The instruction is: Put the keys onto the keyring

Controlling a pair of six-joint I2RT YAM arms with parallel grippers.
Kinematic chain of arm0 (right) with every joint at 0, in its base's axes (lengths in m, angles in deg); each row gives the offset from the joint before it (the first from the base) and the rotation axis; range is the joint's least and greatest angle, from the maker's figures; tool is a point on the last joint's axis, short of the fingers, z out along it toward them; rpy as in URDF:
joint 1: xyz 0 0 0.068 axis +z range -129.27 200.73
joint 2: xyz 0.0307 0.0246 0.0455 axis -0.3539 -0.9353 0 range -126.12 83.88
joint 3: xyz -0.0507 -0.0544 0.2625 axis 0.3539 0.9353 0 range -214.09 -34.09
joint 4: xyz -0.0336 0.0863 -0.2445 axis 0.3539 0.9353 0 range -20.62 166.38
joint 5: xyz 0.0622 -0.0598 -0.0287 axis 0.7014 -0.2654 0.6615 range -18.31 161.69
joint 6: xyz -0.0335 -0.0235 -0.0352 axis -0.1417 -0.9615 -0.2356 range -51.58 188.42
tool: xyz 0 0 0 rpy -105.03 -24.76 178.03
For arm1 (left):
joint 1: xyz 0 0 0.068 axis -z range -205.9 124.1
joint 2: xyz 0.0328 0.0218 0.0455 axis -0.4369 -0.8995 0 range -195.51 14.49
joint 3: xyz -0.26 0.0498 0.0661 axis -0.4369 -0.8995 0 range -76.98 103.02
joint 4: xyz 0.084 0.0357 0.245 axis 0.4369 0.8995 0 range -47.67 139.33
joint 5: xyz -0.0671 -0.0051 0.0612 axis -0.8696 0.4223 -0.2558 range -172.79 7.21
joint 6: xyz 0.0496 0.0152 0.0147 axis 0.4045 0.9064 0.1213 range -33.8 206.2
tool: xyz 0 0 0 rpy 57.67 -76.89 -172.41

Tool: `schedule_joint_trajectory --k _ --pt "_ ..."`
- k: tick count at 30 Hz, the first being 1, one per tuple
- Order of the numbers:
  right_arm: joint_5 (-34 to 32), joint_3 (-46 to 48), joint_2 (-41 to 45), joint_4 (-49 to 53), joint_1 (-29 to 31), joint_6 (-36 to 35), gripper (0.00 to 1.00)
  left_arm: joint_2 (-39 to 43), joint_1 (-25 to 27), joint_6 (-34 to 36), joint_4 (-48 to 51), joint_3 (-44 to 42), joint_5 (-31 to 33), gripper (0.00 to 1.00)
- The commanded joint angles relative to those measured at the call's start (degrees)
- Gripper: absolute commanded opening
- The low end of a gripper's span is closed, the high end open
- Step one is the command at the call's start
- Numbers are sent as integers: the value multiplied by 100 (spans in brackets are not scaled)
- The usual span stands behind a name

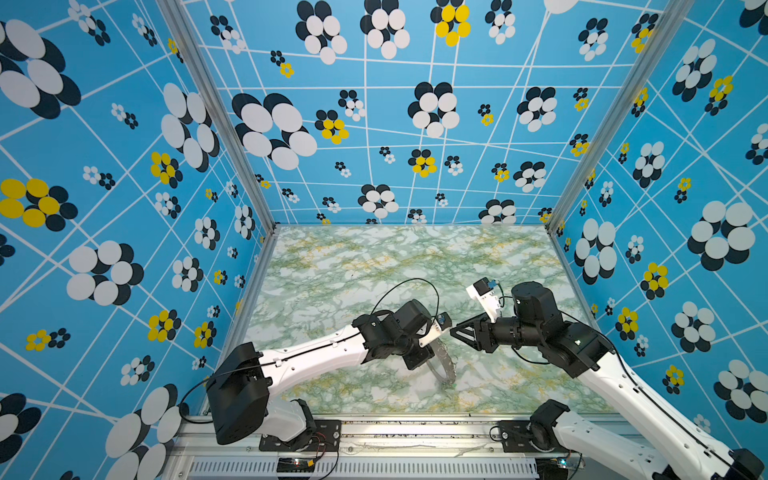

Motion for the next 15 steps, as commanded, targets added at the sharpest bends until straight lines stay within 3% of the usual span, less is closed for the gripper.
schedule_joint_trajectory --k 1,4,9,15 --pt "21 71 9 83 -120 -171 40 283 -64 -351 3 -132 -109 71" --pt "-36 127 127 128 -340 -184 41 646 -224 -530 -227 -342 19 84" --pt "-213 532 81 117 -653 131 41 951 -588 -946 -635 -531 149 91" --pt "-608 1872 -487 -584 -656 1660 42 788 -709 -1394 -735 -507 152 93"
